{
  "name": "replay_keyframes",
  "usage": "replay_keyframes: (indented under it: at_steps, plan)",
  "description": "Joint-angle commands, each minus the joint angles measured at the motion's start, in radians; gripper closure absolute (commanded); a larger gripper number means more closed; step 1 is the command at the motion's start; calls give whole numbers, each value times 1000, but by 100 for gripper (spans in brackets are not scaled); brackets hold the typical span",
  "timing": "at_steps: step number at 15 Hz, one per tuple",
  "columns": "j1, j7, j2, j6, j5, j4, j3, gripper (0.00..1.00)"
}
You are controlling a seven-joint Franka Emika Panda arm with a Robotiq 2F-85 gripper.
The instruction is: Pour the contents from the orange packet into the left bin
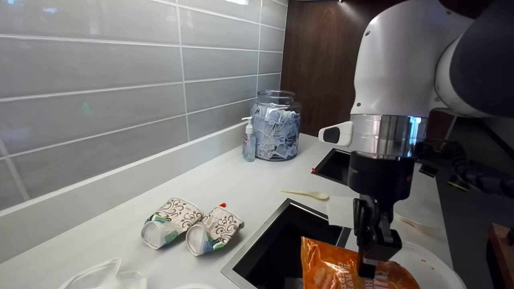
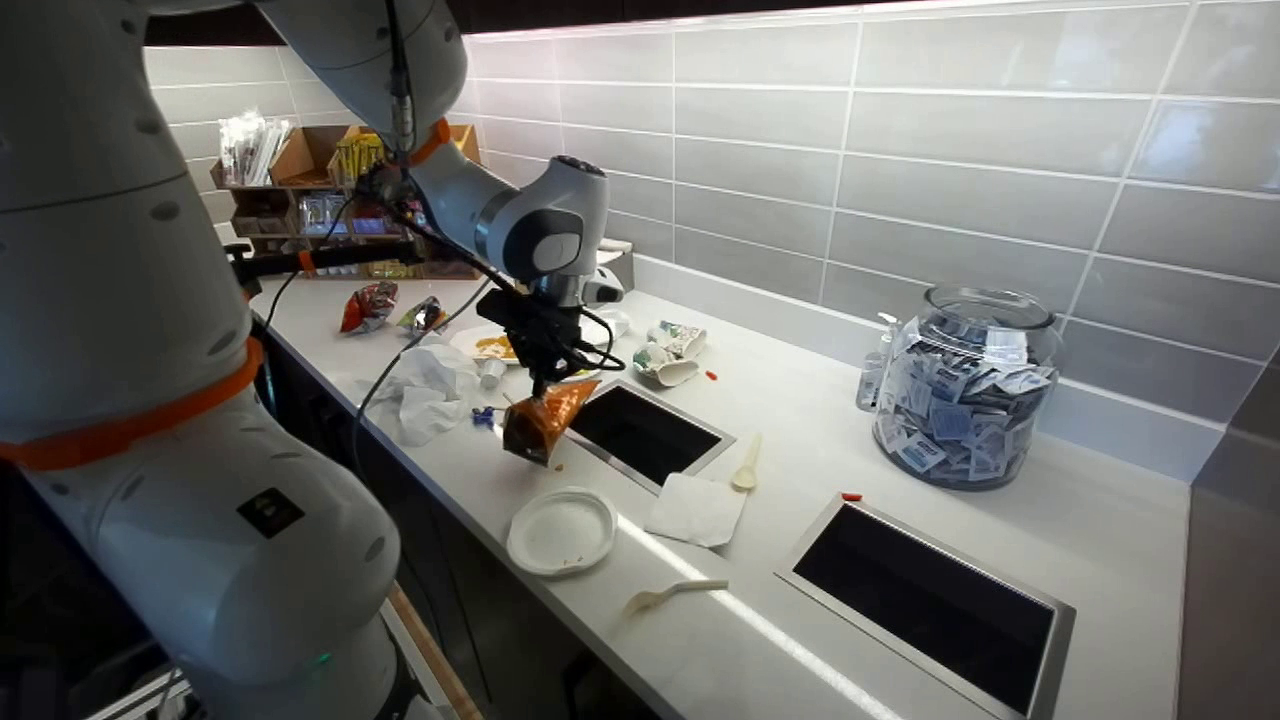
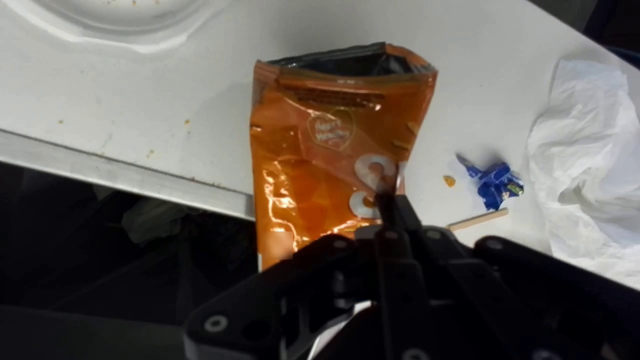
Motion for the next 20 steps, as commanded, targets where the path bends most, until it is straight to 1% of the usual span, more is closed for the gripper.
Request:
replay_keyframes:
  at_steps: [1,3,4,5,8,9,10,11,13,14,15,16,20]
  plan:
    - [9,-58,22,-81,62,-7,-9,100]
    - [8,-62,47,-94,65,-1,-6,100]
    - [6,-58,59,-93,59,1,-4,74]
    - [5,-47,72,-84,47,1,-3,74]
    - [1,-21,105,-75,20,5,0,53]
    - [0,-14,110,-77,13,5,-1,44]
    - [-3,21,107,-86,-13,0,-5,38]
    - [-6,39,103,-85,-26,-7,-8,29]
    - [-11,79,95,-84,-58,-16,-16,15]
    - [-14,88,94,-86,-67,-18,-20,7]
    - [-16,103,97,-85,-82,-18,-24,1]
    - [-19,110,100,-82,-89,-19,-28,0]
    - [-27,100,138,-80,-91,-10,-34,0]
